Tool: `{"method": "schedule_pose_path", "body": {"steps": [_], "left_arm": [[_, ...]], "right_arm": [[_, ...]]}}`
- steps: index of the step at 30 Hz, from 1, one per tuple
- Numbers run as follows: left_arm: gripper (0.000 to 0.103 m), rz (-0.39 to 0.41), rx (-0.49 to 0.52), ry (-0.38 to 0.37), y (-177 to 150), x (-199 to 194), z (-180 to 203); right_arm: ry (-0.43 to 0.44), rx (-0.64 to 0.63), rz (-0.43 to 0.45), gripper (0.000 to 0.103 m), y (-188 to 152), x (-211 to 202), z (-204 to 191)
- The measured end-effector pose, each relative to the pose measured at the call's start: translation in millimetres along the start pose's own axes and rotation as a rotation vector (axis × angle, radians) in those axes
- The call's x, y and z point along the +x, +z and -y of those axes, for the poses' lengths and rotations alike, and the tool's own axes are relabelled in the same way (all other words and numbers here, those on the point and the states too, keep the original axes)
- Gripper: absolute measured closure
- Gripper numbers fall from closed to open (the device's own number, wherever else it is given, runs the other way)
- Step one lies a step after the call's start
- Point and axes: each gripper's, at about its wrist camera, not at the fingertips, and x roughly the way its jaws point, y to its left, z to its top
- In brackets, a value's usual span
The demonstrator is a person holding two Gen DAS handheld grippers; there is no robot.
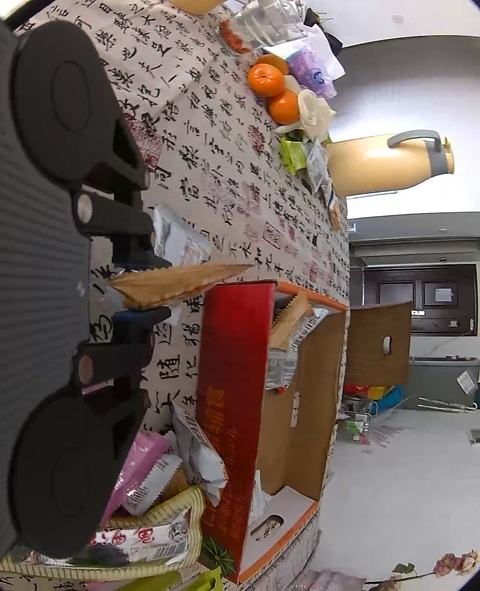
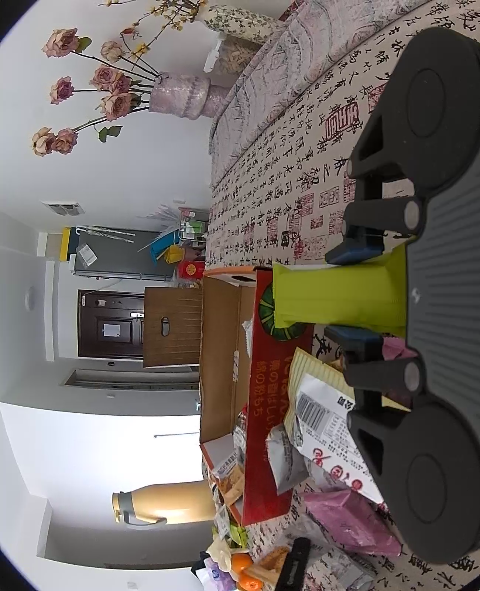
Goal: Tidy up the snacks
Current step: 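Grasp the tan biscuit stick with the left tool while right holds the green bar, then carry both snacks over the box and open both tools inside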
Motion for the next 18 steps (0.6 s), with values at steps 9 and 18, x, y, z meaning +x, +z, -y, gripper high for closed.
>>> {"method": "schedule_pose_path", "body": {"steps": [9,18], "left_arm": [[0.085,0.034,-0.003,-0.01,2.8,-7.4,-4.7],[0.085,0.122,0.006,-0.044,17.4,-33.2,-4.4]], "right_arm": [[0.003,-0.005,0.011,0.068,2.7,-6.3,-2.8],[0.007,-0.009,0.046,0.068,9.9,-16.1,-4.7]]}}
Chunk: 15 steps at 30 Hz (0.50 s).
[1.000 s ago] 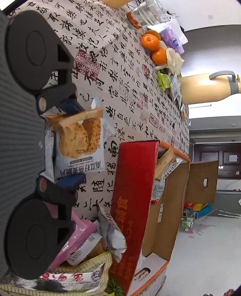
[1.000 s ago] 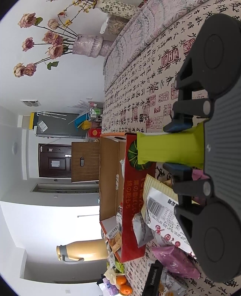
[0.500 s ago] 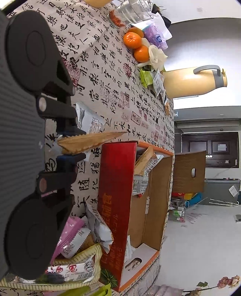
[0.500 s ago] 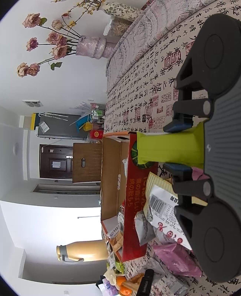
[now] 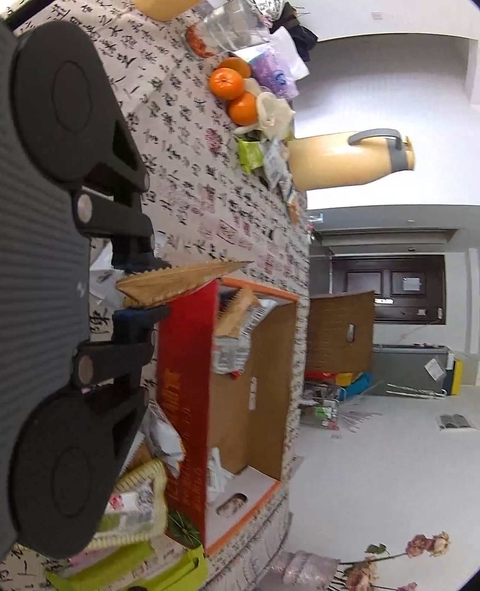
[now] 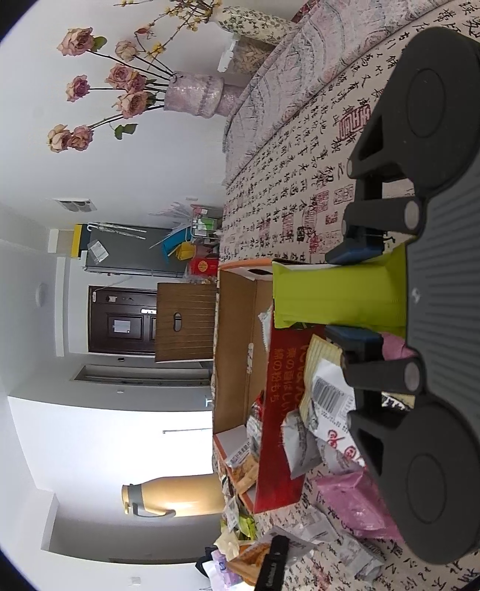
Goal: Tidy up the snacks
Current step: 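Carry both snacks over the box and open both tools inside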
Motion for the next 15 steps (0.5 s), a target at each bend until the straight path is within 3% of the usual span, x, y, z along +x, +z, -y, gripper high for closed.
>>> {"method": "schedule_pose_path", "body": {"steps": [15], "left_arm": [[0.085,0.092,-0.009,-0.059,36.6,-10.8,19.6]], "right_arm": [[0.036,0.012,0.117,0.068,40.3,4.2,1.1]]}}
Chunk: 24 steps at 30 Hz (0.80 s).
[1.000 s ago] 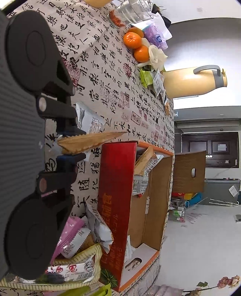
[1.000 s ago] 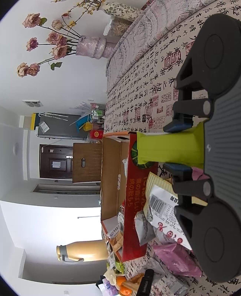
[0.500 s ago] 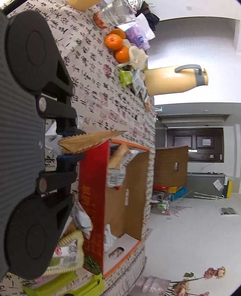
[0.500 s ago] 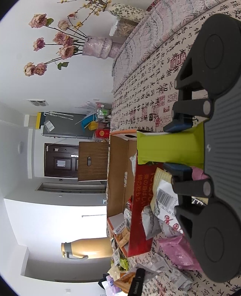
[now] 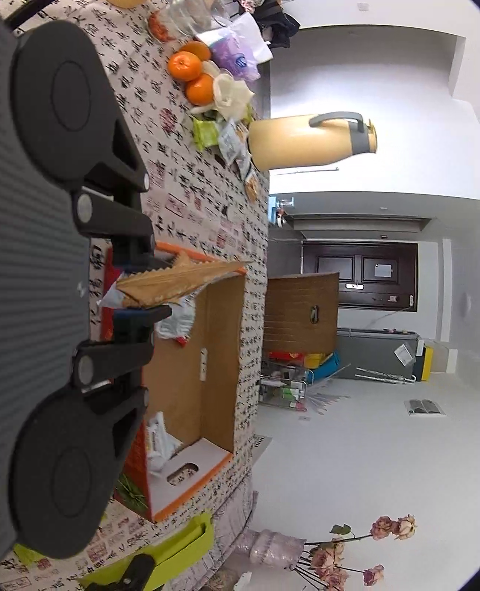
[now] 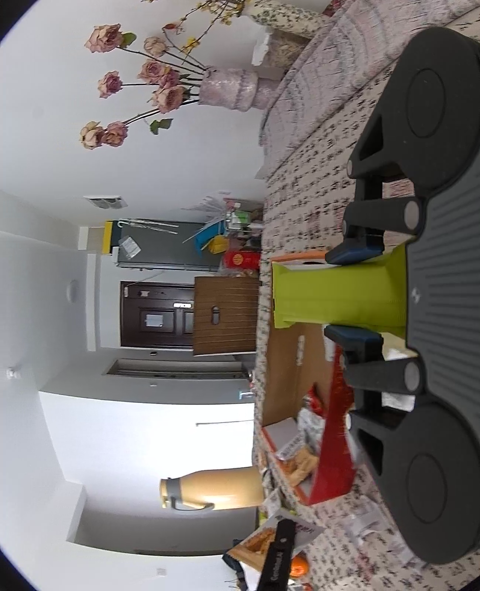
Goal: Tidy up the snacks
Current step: 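Carry both snacks over the box and open both tools inside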
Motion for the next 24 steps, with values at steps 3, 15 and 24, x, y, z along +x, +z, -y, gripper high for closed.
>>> {"method": "schedule_pose_path", "body": {"steps": [3,15,24], "left_arm": [[0.085,0.014,0.009,-0.006,8.5,4.8,9.1],[0.085,0.045,0.055,-0.022,45.7,44.0,41.1],[0.085,0.028,0.055,-0.022,56.3,90.8,44.5]], "right_arm": [[0.015,-0.002,0.02,0.068,9.8,9.9,-0.7],[0.081,-0.008,0.044,0.068,47.6,74.5,-8.4],[0.094,-0.002,0.013,0.068,58.6,123.6,-14.4]]}}
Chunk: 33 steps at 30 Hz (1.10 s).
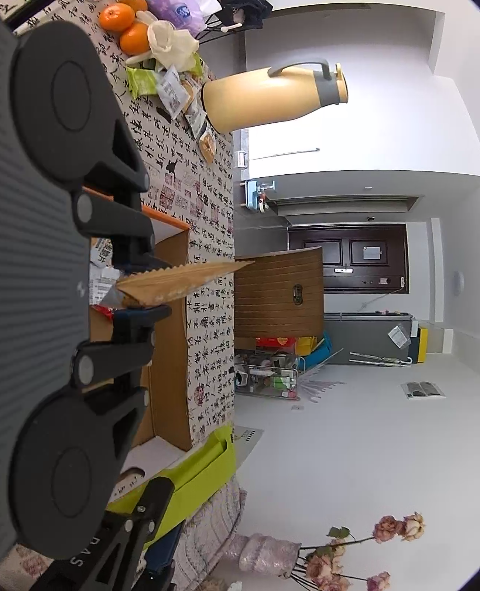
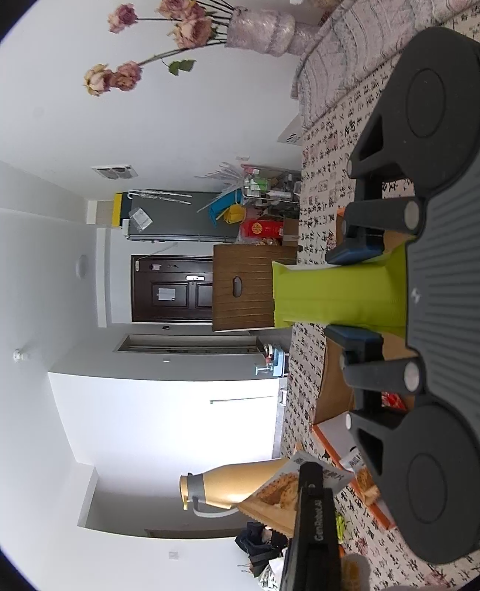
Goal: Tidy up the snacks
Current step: 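Carry both snacks over the box and open both tools inside, then move both tools back to the snack pile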
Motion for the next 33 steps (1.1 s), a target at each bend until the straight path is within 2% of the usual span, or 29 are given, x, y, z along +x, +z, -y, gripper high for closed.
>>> {"method": "schedule_pose_path", "body": {"steps": [8,15,17,19,20,21,23,26,33], "left_arm": [[0.085,-0.056,-0.008,-0.033,-17.8,31.8,-5.9],[0.082,-0.072,-0.006,-0.029,-24.8,37.0,-6.6],[0.065,-0.062,-0.013,-0.017,-26.3,34.0,-7.4],[0.038,-0.039,-0.016,0.003,-26.8,29.8,-7.1],[0.028,-0.026,-0.017,0.009,-26.2,27.6,-6.8],[0.022,-0.013,-0.018,0.013,-25.1,25.8,-6.7],[0.0,0.017,-0.029,0.026,-24.6,20.6,-7.8],[0.0,0.046,-0.04,0.035,-22.8,15.1,-7.9],[0.0,0.036,-0.051,0.038,-22.0,15.9,-8.9]], "right_arm": [[0.018,0.007,-0.073,0.068,-22.0,28.6,1.8],[0.01,0.015,-0.111,0.068,-29.9,35.9,4.6],[0.008,0.024,-0.103,0.068,-29.1,33.8,6.0],[0.004,0.034,-0.087,0.067,-27.6,30.8,8.4],[0.001,0.037,-0.083,0.059,-27.3,29.7,9.8],[-0.002,0.043,-0.074,0.053,-27.8,27.1,11.5],[-0.009,0.054,-0.054,0.025,-27.4,23.4,14.4],[-0.016,0.067,-0.023,0.001,-26.0,17.4,16.7],[-0.016,0.076,-0.014,0.0,-25.8,15.5,17.7]]}}
